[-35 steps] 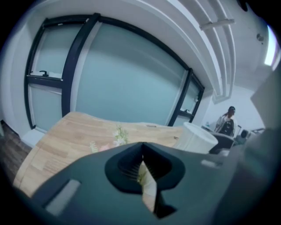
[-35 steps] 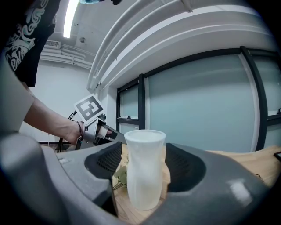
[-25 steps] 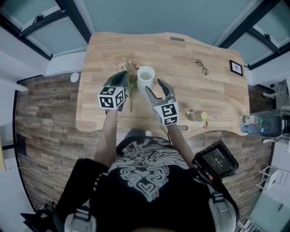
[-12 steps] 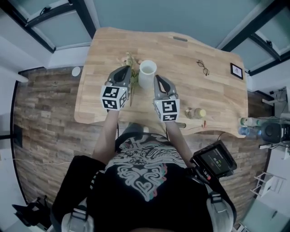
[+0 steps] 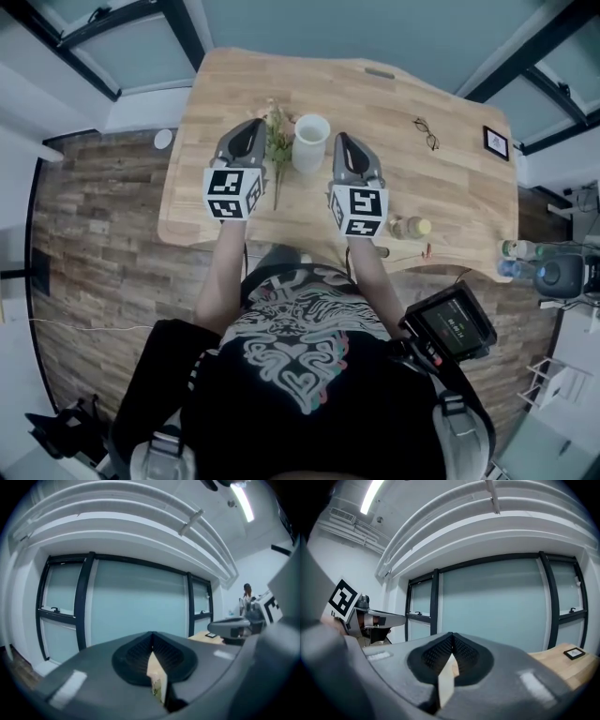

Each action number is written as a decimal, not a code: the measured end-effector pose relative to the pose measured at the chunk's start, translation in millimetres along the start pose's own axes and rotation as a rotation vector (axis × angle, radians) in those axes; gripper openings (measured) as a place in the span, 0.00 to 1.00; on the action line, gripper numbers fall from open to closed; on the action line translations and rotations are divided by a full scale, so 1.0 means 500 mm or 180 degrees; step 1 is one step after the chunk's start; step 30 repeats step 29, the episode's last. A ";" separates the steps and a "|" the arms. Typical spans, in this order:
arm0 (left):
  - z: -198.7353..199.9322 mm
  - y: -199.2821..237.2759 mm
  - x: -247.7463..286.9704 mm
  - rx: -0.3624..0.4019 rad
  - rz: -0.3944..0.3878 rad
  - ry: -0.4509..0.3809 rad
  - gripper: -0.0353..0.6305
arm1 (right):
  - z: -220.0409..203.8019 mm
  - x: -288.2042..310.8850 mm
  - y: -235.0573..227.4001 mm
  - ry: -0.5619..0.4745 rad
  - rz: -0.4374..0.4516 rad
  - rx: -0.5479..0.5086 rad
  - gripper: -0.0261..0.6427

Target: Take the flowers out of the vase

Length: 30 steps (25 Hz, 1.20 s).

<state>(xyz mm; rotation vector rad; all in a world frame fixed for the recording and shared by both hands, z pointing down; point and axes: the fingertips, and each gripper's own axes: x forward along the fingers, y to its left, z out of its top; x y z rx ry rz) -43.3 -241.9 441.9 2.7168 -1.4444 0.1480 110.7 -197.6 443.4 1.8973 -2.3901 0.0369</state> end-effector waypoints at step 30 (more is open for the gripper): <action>-0.026 0.021 -0.020 -0.0055 0.0064 0.0072 0.04 | -0.017 0.001 0.019 0.0019 0.0063 -0.0122 0.04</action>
